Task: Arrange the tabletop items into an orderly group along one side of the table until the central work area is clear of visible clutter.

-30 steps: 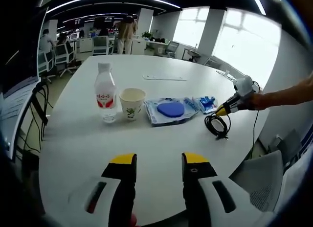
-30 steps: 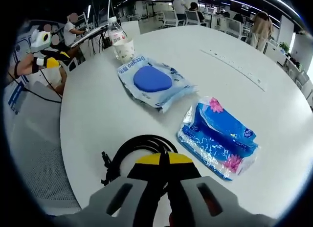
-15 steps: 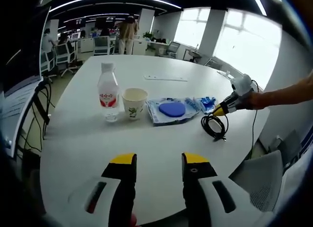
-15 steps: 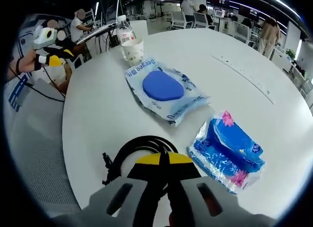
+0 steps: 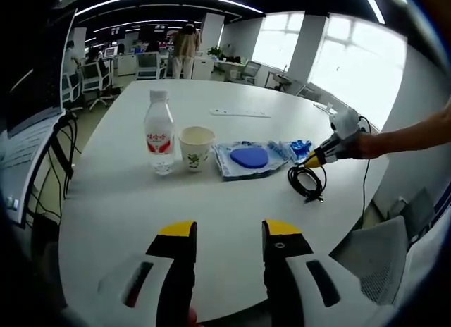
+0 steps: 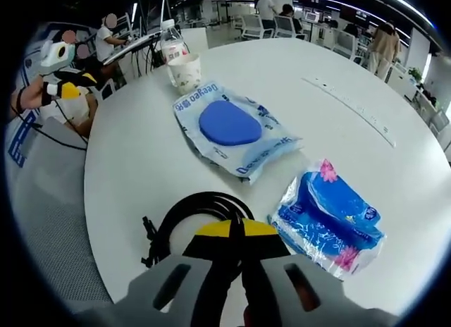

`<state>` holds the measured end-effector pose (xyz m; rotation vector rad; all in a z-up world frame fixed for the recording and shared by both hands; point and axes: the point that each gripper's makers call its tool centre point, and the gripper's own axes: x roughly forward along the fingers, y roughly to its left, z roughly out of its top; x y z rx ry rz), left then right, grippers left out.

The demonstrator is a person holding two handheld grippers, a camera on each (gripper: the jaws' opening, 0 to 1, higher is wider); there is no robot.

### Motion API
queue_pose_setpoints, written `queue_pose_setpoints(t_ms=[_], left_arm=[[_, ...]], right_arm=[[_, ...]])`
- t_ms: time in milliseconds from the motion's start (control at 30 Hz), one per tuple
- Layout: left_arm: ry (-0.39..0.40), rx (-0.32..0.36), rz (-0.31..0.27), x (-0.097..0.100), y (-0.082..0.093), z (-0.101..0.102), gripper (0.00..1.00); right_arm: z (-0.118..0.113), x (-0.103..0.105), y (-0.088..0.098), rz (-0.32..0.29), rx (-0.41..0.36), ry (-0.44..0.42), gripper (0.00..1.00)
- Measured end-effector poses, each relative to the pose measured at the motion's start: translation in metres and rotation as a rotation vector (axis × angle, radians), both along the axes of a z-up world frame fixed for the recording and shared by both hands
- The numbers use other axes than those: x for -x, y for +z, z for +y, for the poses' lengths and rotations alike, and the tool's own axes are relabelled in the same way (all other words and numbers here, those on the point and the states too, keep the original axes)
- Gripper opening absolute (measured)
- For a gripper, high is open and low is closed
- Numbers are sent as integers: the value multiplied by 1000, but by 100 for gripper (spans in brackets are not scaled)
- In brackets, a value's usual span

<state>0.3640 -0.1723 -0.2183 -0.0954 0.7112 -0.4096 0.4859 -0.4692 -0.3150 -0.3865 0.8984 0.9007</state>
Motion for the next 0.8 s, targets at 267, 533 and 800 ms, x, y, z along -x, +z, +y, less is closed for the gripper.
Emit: queue_pose_setpoints(t_ms=[267,533,800], left_arm=[[-5,3,-4,-4,1,0,36],[-13,11,-13,-10,3,0,36],[-23,16,-28,-13,7,0,37]], right_arm=[[-5,-3,8,-16,-7,-39,7],[-15,2,21,-41,-18,-82,11],[-30,11,39,-65,-54,-150,19]])
